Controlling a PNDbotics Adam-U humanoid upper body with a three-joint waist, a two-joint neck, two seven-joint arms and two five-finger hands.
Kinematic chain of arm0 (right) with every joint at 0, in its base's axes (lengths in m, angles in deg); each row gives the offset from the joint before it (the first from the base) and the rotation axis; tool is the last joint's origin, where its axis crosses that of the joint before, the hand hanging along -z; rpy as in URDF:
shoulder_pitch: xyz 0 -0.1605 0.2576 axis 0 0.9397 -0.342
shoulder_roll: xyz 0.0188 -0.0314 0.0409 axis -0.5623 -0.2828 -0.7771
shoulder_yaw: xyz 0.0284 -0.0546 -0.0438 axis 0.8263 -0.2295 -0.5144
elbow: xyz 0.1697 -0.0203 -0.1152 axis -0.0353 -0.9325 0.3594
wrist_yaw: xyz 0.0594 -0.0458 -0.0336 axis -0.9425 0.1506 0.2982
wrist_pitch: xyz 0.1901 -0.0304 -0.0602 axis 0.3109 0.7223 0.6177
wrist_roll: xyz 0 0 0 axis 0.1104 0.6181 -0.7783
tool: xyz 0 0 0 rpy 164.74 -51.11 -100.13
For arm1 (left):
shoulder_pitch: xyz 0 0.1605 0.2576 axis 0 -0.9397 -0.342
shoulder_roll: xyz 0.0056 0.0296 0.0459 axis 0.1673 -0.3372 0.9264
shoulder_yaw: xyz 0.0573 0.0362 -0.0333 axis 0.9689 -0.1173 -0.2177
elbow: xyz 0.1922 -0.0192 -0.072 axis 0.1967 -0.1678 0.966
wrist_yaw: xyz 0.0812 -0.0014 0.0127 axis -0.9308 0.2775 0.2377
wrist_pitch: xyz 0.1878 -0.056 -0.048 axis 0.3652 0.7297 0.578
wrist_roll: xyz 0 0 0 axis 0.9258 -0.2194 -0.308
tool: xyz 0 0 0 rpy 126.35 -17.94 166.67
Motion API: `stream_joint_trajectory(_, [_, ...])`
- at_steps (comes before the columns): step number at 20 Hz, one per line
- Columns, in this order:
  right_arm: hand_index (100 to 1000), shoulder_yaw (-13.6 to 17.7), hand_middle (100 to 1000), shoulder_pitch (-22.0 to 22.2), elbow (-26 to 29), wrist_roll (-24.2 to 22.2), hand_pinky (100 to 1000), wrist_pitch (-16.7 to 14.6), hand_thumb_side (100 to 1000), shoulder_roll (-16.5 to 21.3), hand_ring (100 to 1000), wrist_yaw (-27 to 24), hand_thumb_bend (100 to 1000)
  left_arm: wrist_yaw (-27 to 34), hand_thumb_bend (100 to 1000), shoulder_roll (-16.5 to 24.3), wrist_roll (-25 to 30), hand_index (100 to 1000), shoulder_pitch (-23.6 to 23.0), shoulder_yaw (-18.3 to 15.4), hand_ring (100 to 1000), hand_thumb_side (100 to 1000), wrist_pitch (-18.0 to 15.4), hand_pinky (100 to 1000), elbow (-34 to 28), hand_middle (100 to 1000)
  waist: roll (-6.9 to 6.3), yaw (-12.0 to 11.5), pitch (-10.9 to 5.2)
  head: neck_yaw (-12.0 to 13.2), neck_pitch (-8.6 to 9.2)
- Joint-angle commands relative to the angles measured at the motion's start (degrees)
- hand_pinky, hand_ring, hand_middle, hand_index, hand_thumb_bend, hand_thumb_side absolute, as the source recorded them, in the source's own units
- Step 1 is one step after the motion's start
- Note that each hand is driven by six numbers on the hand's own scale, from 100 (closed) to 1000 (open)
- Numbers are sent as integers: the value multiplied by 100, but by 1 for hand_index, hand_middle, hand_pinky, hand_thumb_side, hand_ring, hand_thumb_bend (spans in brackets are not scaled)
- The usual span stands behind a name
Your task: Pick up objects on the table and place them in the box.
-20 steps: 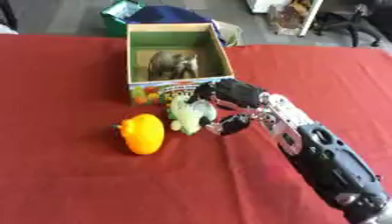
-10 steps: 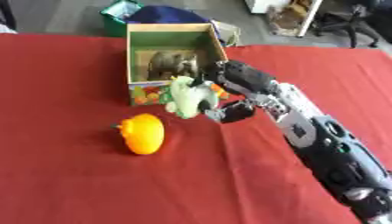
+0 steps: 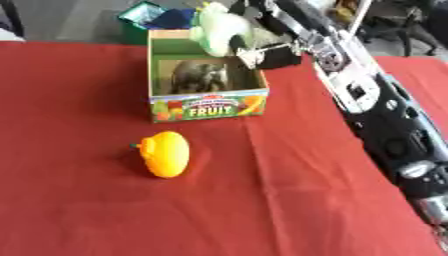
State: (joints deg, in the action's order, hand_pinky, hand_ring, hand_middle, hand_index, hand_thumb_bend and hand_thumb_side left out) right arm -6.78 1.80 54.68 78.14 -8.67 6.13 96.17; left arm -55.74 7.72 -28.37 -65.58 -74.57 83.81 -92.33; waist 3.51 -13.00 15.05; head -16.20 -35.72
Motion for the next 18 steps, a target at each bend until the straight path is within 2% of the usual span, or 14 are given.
stream_joint_trajectory(1, [207, 247, 100, -396, -825, 174, 100, -91, 237, -135, 100, 322, 100, 13, 207, 28, 30, 637, 116, -11, 613, 574, 1, 631, -100, 527, -31, -77, -42, -50, 139])
stream_joint_trajectory(4, [218, 500, 100, -687, -1547, 443, 115, -109, 210, -313, 100, 796, 100, 22, 202, 28, 48, 637, 195, 7, 613, 578, 11, 631, -117, 527, -19, -225, 50, -113, 239])
stream_joint_trajectory(5, [223, 576, 100, -759, -1737, 545, 121, -88, 236, -359, 100, 917, 100, 25, 206, 26, 56, 637, 222, 14, 613, 574, 13, 631, -124, 527, -12, -271, 76, -129, 267])
stream_joint_trajectory(7, [250, 695, 113, -872, -2035, 749, 146, -34, 234, -420, 100, 1114, 100, 29, 206, 26, 69, 637, 266, 23, 613, 573, 17, 631, -136, 526, 1, -352, 120, -158, 314])
stream_joint_trajectory(9, [334, 775, 187, -954, -2245, 942, 211, 67, 206, -445, 154, 1302, 100, 31, 205, 29, 77, 636, 290, 28, 613, 574, 23, 631, -143, 526, 11, -417, 150, -188, 341])
stream_joint_trajectory(11, [494, 822, 331, -1008, -2377, 1150, 325, 243, 198, -454, 301, 1534, 100, 34, 206, 32, 82, 636, 304, 30, 613, 574, 27, 631, -146, 526, 21, -463, 171, -210, 358])
stream_joint_trajectory(12, [585, 830, 448, -1021, -2423, 1228, 408, 328, 200, -459, 396, 1639, 100, 35, 206, 32, 84, 636, 308, 31, 613, 574, 29, 631, -147, 526, 24, -477, 177, -216, 362])
stream_joint_trajectory(14, [709, 827, 594, -1027, -2493, 1291, 533, 490, 199, -454, 516, 1838, 100, 36, 206, 30, 88, 636, 309, 33, 613, 575, 29, 631, -147, 525, 32, -494, 184, -218, 366])
stream_joint_trajectory(16, [848, 812, 788, -1029, -2564, 1144, 700, 608, 195, -443, 701, 2010, 100, 37, 207, 28, 86, 636, 308, 31, 613, 574, 29, 631, -143, 525, 43, -501, 183, -217, 374])
stream_joint_trajectory(18, [903, 822, 875, -1036, -2610, 880, 786, 717, 206, -427, 796, 2138, 100, 36, 208, 25, 88, 636, 311, 33, 613, 574, 25, 631, -144, 525, 56, -506, 177, -216, 378])
